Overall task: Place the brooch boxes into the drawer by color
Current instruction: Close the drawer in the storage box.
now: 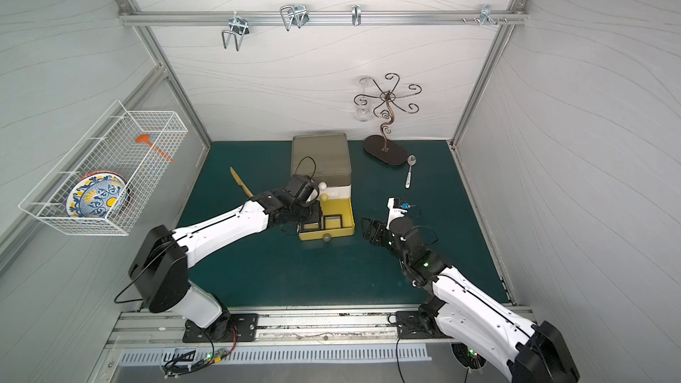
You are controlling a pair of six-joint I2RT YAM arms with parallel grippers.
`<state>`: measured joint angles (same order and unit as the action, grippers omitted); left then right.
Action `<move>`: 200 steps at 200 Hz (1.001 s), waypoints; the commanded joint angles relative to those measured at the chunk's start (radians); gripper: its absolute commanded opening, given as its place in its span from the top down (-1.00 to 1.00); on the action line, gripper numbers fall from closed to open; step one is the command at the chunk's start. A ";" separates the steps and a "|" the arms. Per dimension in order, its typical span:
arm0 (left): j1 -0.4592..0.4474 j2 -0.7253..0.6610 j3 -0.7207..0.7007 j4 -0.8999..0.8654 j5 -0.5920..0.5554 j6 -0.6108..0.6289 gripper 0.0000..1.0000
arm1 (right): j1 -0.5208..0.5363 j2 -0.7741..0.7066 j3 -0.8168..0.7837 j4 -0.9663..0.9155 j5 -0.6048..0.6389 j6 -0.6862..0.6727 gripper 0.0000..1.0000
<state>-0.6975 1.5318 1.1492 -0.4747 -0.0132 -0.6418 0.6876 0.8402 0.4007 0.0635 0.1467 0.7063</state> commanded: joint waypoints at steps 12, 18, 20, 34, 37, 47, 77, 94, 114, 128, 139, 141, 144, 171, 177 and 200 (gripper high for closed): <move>0.068 -0.140 0.002 -0.029 -0.046 0.041 0.43 | 0.011 0.156 0.015 0.082 -0.144 -0.027 0.88; 0.095 -0.161 -0.021 -0.021 -0.035 0.039 0.44 | 0.010 0.192 0.022 0.094 -0.163 -0.024 1.00; 0.104 -0.168 -0.029 -0.018 -0.029 0.039 0.44 | 0.012 0.207 0.024 0.097 -0.171 -0.021 1.00; 0.171 -0.211 -0.084 0.003 -0.004 0.042 0.51 | 0.014 0.291 0.041 0.140 -0.224 -0.019 1.00; 0.184 -0.218 -0.096 0.004 -0.002 0.043 0.54 | 0.016 0.311 0.048 0.147 -0.232 -0.018 1.00; 0.222 -0.241 -0.126 0.008 -0.002 0.055 0.59 | 0.023 0.376 0.072 0.158 -0.255 -0.018 1.00; 0.303 -0.282 -0.192 0.002 0.010 0.076 0.51 | 0.042 0.520 0.129 0.209 -0.288 -0.016 1.00; 0.314 -0.299 -0.223 0.009 0.010 0.079 0.49 | 0.046 0.570 0.149 0.241 -0.283 -0.012 1.00; 0.319 -0.311 -0.258 0.017 0.010 0.073 0.48 | 0.047 0.615 0.168 0.261 -0.264 -0.013 1.00; 0.320 -0.315 -0.274 0.016 0.010 0.072 0.48 | 0.048 0.641 0.178 0.284 -0.256 -0.014 1.00; 0.320 -0.320 -0.282 0.015 0.010 0.071 0.48 | 0.047 0.663 0.196 0.290 -0.248 -0.019 1.00; 0.319 -0.320 -0.283 0.013 0.010 0.071 0.47 | 0.047 0.669 0.199 0.291 -0.248 -0.020 1.00; 0.320 -0.321 -0.285 0.013 0.010 0.070 0.47 | 0.047 0.675 0.204 0.292 -0.246 -0.021 1.00; 0.320 -0.329 -0.292 0.009 0.013 0.068 0.47 | 0.047 0.730 0.238 0.332 -0.240 -0.009 1.00; 0.319 -0.331 -0.292 0.008 0.013 0.068 0.47 | 0.047 0.743 0.245 0.342 -0.242 -0.005 1.00; 0.320 -0.335 -0.288 0.002 0.010 0.070 0.47 | 0.049 0.781 0.269 0.375 -0.245 0.013 1.00</move>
<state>-0.3840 1.2179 0.8501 -0.4744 -0.0067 -0.5804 0.7364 1.5845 0.6216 0.3347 -0.1177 0.7048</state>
